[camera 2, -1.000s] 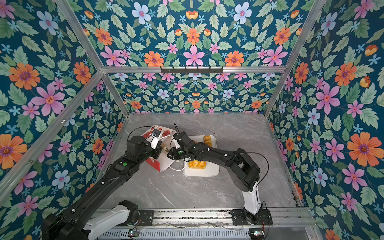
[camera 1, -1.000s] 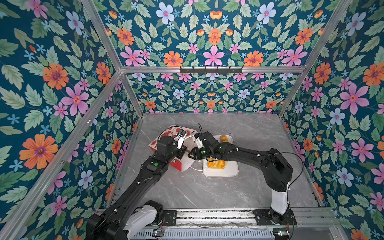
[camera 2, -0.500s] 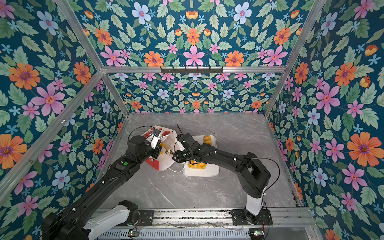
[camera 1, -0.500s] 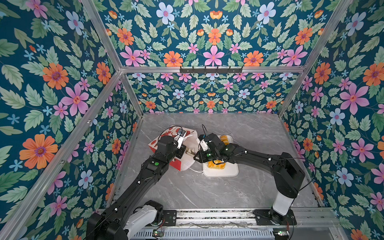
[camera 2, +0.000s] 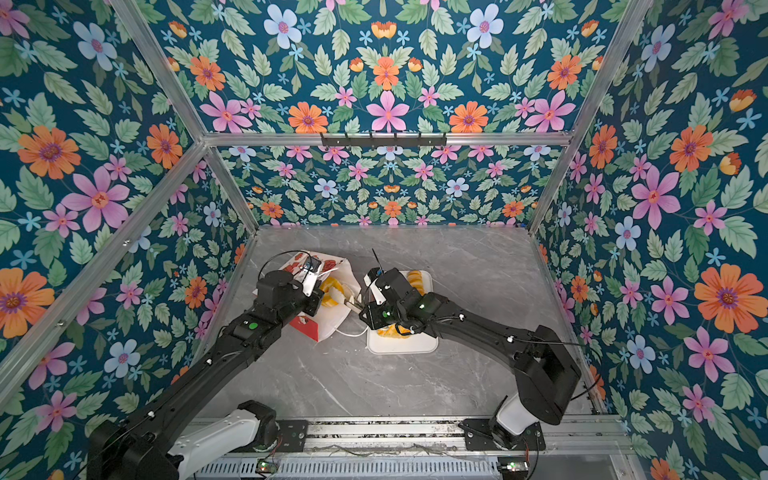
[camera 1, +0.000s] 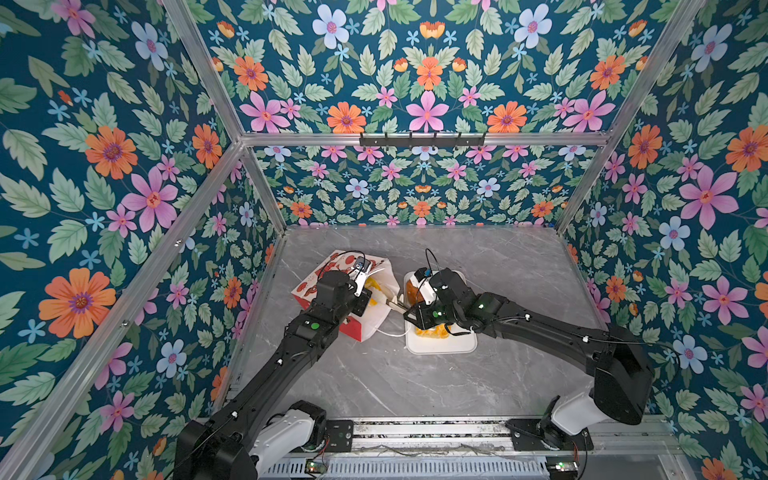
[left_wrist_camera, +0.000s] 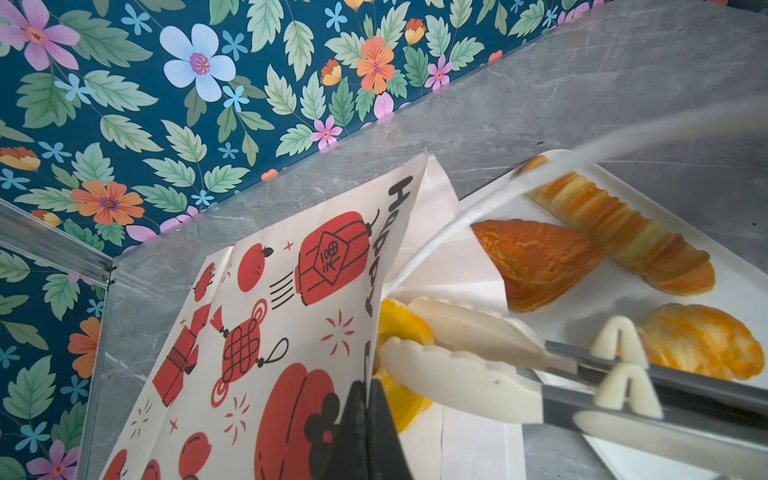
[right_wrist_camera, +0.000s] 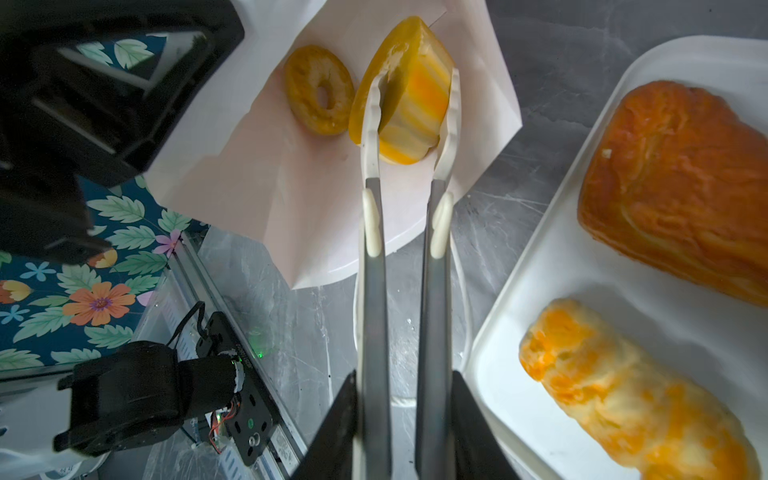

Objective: Take the fake bread out of the paper bag
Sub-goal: 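Pull the striped yellow ring out of the bag with the right tongs, then carry the striped yellow ring over the white tray with the right gripper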

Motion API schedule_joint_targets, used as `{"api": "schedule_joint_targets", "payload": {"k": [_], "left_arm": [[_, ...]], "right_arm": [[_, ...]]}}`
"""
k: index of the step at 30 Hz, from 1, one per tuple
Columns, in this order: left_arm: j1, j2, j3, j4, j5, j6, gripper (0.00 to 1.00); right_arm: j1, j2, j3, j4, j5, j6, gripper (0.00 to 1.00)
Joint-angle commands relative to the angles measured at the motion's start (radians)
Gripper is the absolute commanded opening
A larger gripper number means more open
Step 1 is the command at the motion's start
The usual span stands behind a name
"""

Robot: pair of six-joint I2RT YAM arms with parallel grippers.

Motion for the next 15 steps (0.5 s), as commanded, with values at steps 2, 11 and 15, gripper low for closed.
{"api": "schedule_joint_targets", "payload": {"k": [2,11,15], "left_arm": [[0.001,0.004,0.010,0.035,-0.014,-0.011,0.00],[0.001,0.014,0.010,0.039,-0.024,-0.014,0.00],[0.001,0.017,0.011,0.040,-0.024,-0.013,0.00]], "right_arm": [[-0.003,-0.064,-0.039,0.030,0.004,-0.036,0.00],[-0.003,-0.310,-0.160,-0.063,0.013,-0.103,0.00],[-0.003,-0.428,-0.191,-0.147,0.049,-0.110,0.00]]}}
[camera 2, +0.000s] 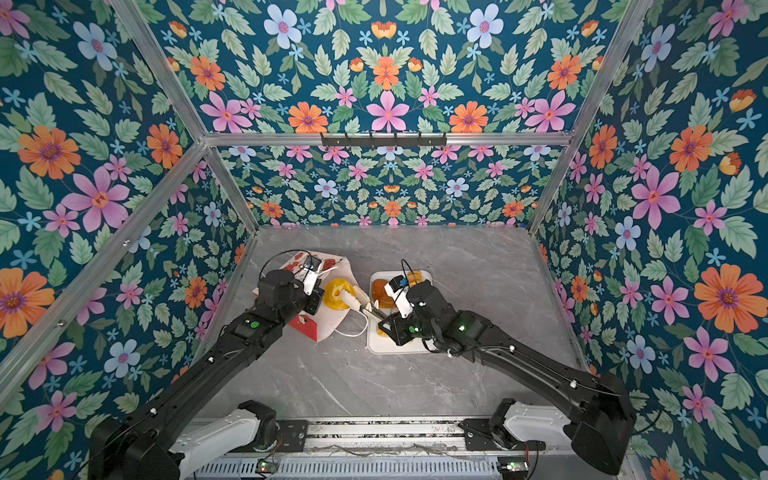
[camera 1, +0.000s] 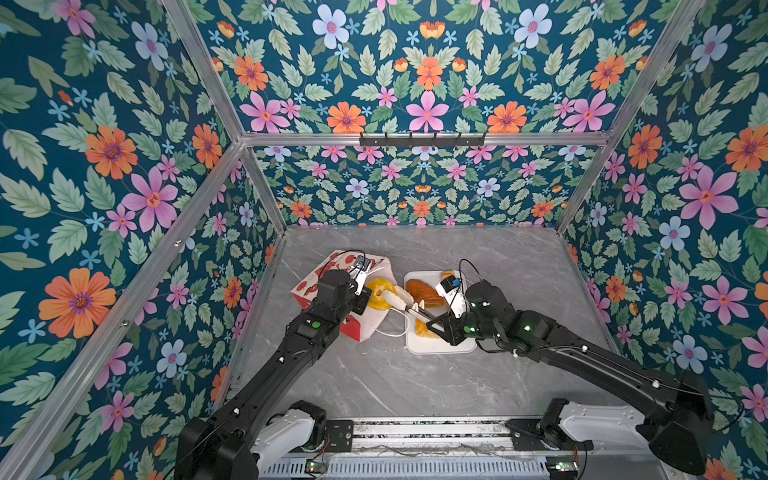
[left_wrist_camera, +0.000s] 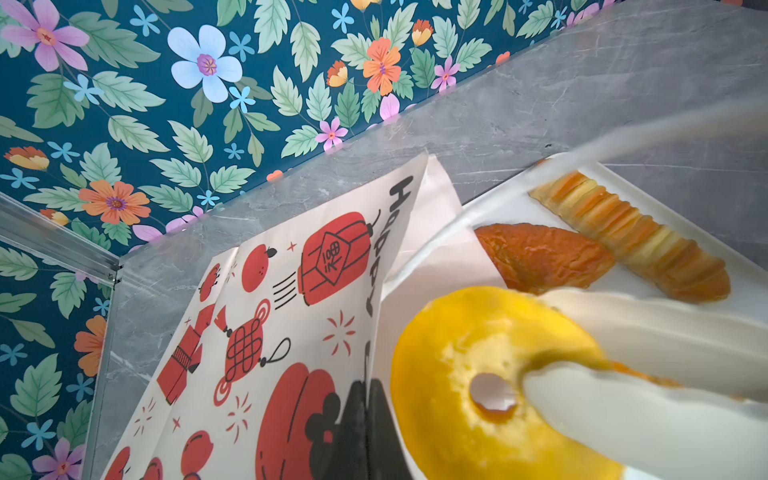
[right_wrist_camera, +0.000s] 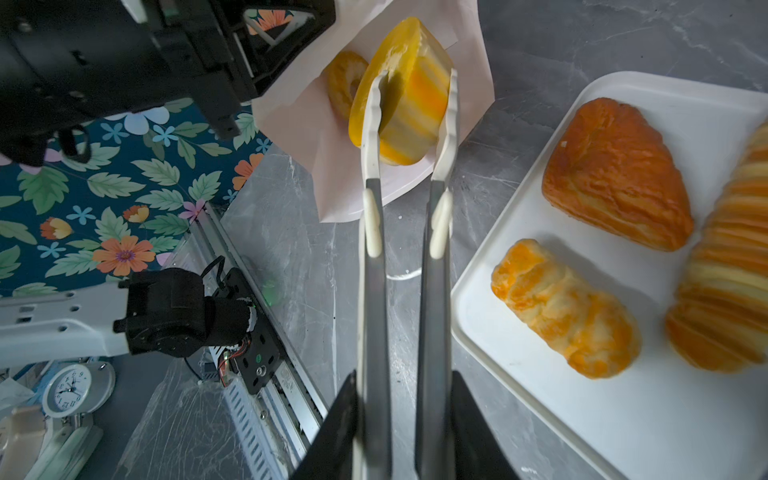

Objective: Take the fake bread out of the paper bag
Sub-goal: 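Carry the striped yellow ring over the white tray with the right gripper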

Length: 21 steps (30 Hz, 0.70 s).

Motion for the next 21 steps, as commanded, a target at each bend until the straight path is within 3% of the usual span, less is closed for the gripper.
{"api": "schedule_joint_targets", "payload": {"k": [1,11,21], "left_arm": [[0.001,0.002,0.009,0.025,-0.011,-0.012,0.00],[0.001,-0.003,0.004,0.025,-0.016,-0.014,0.00],[0.002,-0.007,-0.003,0.025,-0.014,-0.013,0.00]], "right_arm": [[0.001,-0.070,-0.011,-0.066,0.049,-0.026,0.00],[0.000,-0.269,-0.001,-0.382,0.243,-0.019,0.00],[0.000,-0.227,0.061,-0.567,0.467,-0.041,0.00]]}}
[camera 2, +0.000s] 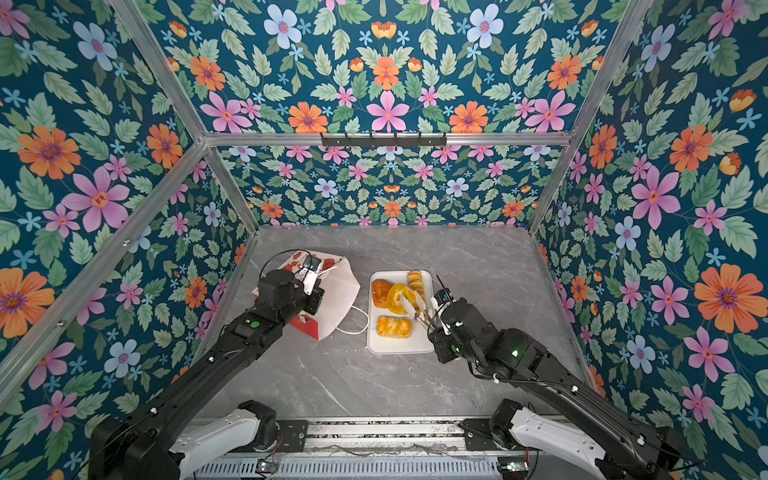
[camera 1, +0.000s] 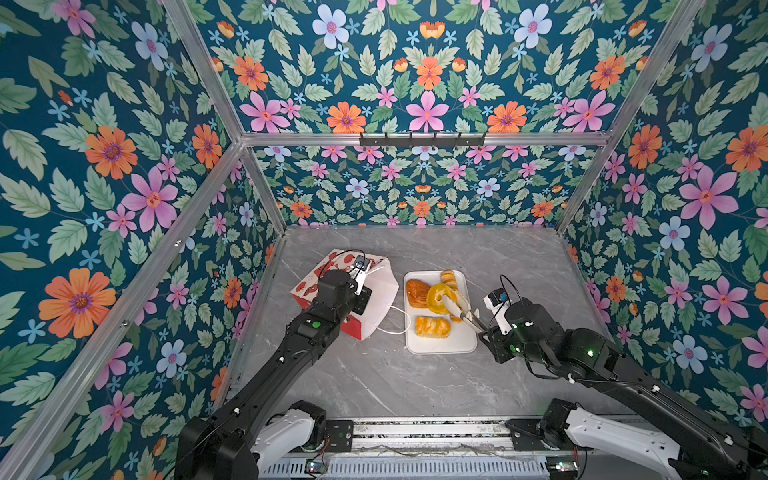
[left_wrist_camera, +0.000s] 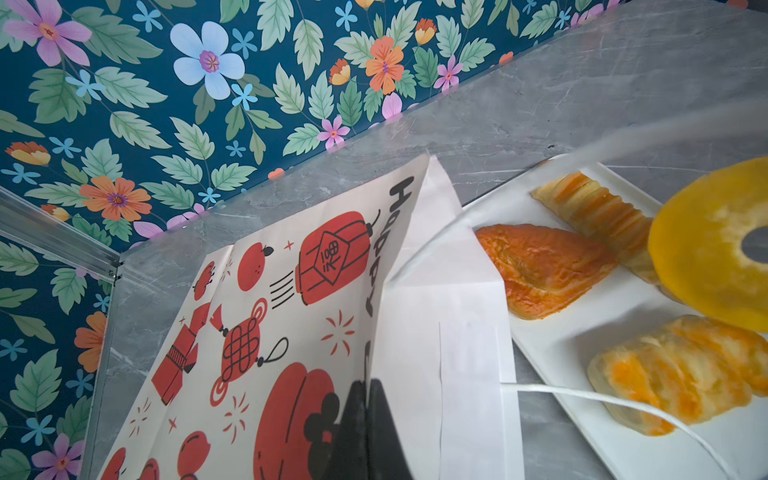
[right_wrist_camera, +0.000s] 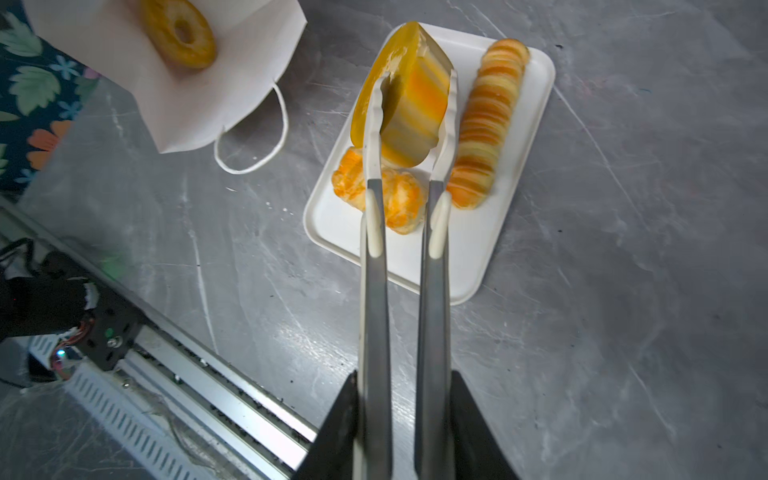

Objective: Take the fake bread out of the paper bag
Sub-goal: 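Carry the striped yellow ring over the white tray with the right gripper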

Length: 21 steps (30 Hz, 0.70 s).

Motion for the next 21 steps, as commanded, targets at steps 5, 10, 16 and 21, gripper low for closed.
{"api": "schedule_joint_targets", "payload": {"k": [5,10,16,21], "left_arm": [[0.001,-0.014,-0.012,0.023,-0.016,-0.003,0.00],[0.001,-0.012,-0.016,0.024,-0.015,-0.001,0.00],[0.001,-0.008,-0.013,0.024,-0.011,0.001,0.00],[0.001,-0.010,-0.016,0.024,-0.014,0.003,0.00]], "right_arm": [[0.002,0.072,0.059,-0.081,0.167,-0.060,0.00],[0.001,0.120,0.088,-0.104,0.207,-0.097,0.00],[0.002,0.206,0.124,-0.114,0.248,-0.140,0.00],[0.011,0.240,0.147,-0.099,0.250,-0.176,0.00]]}}
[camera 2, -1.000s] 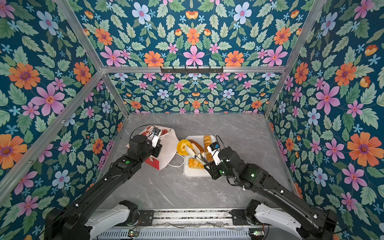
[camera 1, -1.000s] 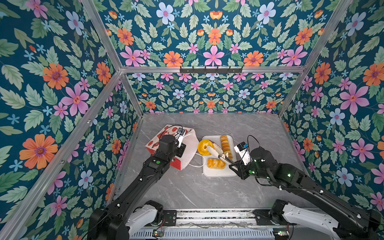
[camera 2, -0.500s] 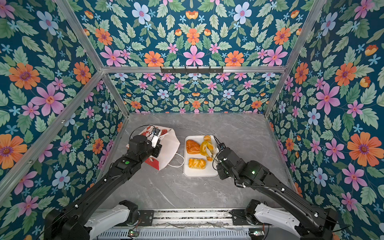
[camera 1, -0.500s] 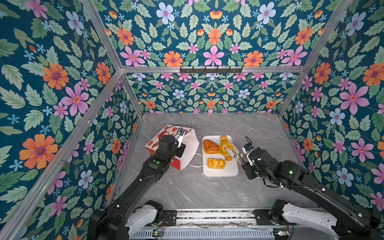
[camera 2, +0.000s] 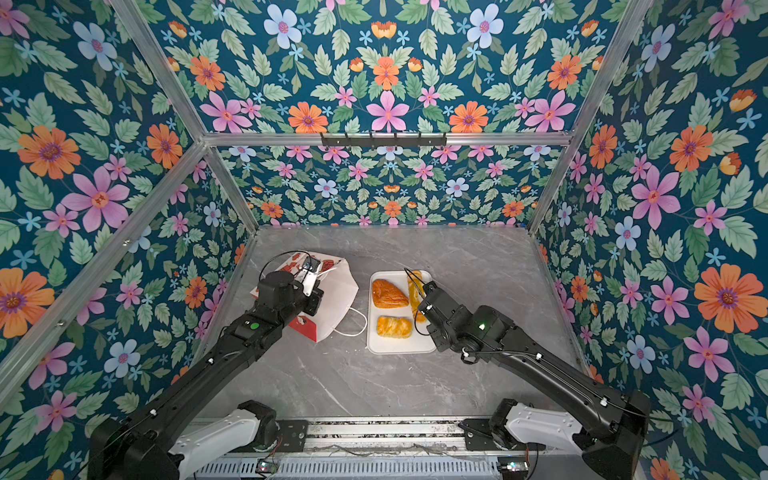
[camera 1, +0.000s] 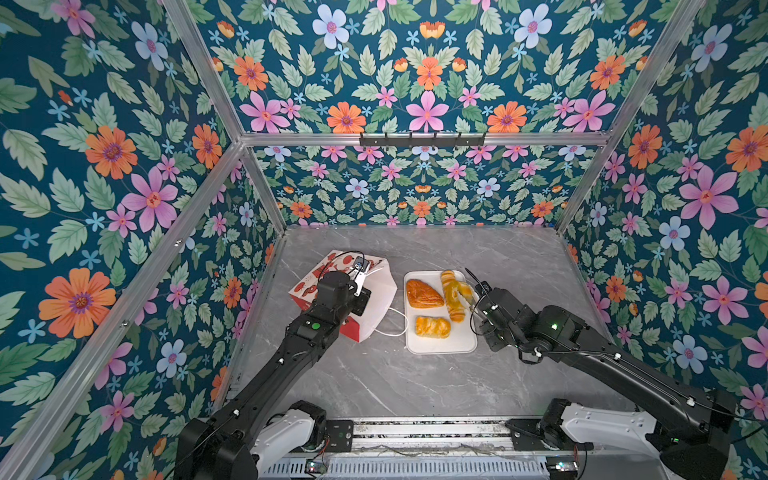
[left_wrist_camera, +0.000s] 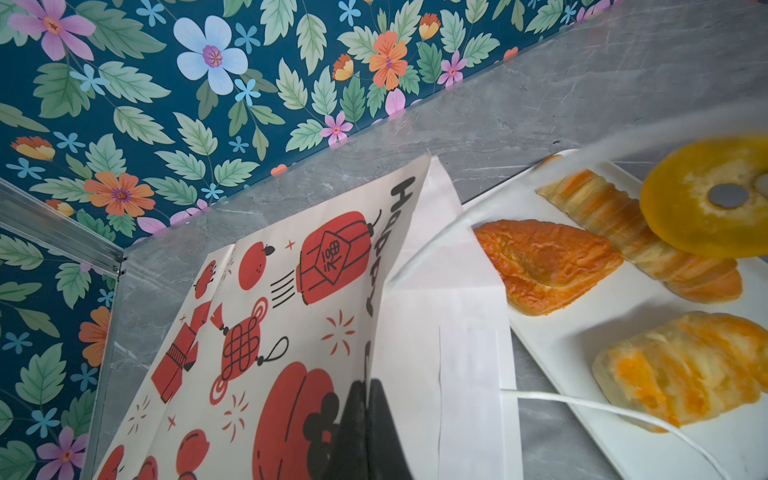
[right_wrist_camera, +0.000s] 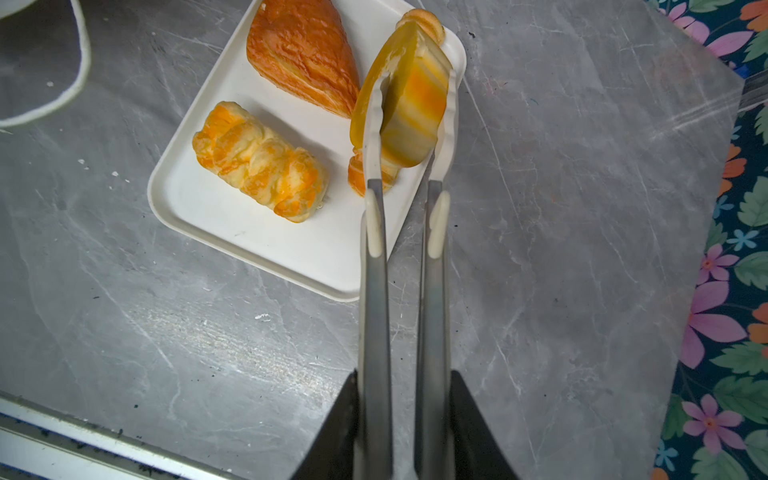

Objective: Take the fake bread out of the paper bag
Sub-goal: 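Carry the striped yellow ring over the white tray with the right gripper, then lower the striped ring onto the tray and open the tongs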

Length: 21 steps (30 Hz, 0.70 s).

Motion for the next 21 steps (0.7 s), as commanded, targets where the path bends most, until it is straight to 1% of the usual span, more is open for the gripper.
{"api": "schedule_joint_targets", "payload": {"k": [1,6,15,21], "left_arm": [[0.001,0.000,-0.004,0.022,-0.006,0.001,0.00],[0.002,0.000,-0.003,0.021,-0.007,0.002,0.00],[0.001,0.003,-0.005,0.018,-0.003,0.003,0.00],[0.002,0.003,-0.007,0.016,-0.001,0.003,0.00]], "right_arm": [[0.006,0.020,0.017,0.015,0.040,-0.043,0.00],[0.031,0.071,0.027,0.012,0.073,-0.065,0.00],[0.115,0.171,0.056,-0.012,0.148,-0.083,0.00],[0.133,0.180,0.066,-0.011,0.104,-0.069,0.00]]}}
